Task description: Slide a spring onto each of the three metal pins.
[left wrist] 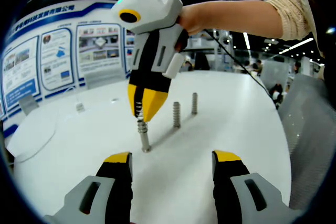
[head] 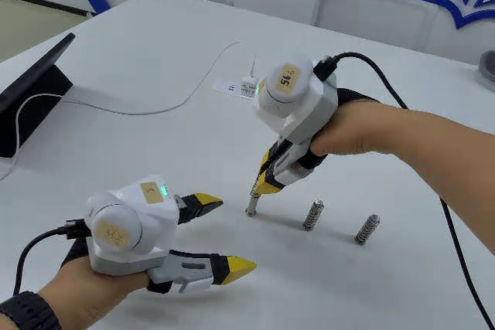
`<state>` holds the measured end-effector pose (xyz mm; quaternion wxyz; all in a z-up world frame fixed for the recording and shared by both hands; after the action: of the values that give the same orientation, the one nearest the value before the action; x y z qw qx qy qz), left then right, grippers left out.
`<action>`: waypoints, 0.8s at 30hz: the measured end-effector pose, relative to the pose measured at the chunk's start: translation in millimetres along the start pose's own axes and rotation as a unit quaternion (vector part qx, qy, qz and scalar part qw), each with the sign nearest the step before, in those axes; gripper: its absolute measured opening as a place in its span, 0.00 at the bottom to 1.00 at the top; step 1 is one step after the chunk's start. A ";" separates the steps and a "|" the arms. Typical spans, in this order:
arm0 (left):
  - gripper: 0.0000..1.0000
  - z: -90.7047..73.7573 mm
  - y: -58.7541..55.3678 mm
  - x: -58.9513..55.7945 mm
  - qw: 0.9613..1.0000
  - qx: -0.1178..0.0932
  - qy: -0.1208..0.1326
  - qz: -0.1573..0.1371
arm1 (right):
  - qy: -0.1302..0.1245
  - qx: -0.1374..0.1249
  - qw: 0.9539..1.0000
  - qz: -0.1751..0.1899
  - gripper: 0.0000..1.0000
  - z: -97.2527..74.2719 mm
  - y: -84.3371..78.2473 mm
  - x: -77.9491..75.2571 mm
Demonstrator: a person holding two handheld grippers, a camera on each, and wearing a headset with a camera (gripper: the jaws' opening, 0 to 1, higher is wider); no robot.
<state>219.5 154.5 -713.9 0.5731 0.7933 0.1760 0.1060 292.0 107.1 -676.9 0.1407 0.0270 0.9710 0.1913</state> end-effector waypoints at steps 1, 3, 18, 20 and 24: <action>0.62 0.0 -0.3 0.0 1.000 0.001 0.000 0.000 | 0.000 0.001 1.000 -0.001 0.12 1.6 -0.6 0.5; 0.62 0.0 -0.5 -0.1 1.000 0.001 0.000 -0.001 | 0.002 0.004 1.000 0.001 0.12 3.7 -1.1 0.7; 0.61 -1.0 -2.1 0.5 1.000 0.003 0.003 -0.004 | 0.020 0.027 0.999 -0.004 0.12 24.9 -8.7 7.2; 0.61 -0.8 -2.6 0.1 1.000 0.003 0.003 -0.004 | 0.022 0.029 0.999 -0.004 0.12 25.9 -9.9 8.4; 0.61 -0.3 -2.9 -0.7 1.000 0.003 0.002 -0.006 | 0.025 0.034 0.999 -0.006 0.12 27.1 -12.1 11.1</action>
<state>218.4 155.3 -716.6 0.5714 0.7936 0.1818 0.1034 289.0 107.0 -708.5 0.1168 0.0216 0.9802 0.1584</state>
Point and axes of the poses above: the centre of the closed fingertips' face, and the gripper's own axes: z roughly forward along the fingers, x roughly to its left, y roughly out of its top, the point moved 4 cm from there along -z, roughly backward along the fingers, and after that the axes turned 11 degrees about -y, right-handed, at the moved point
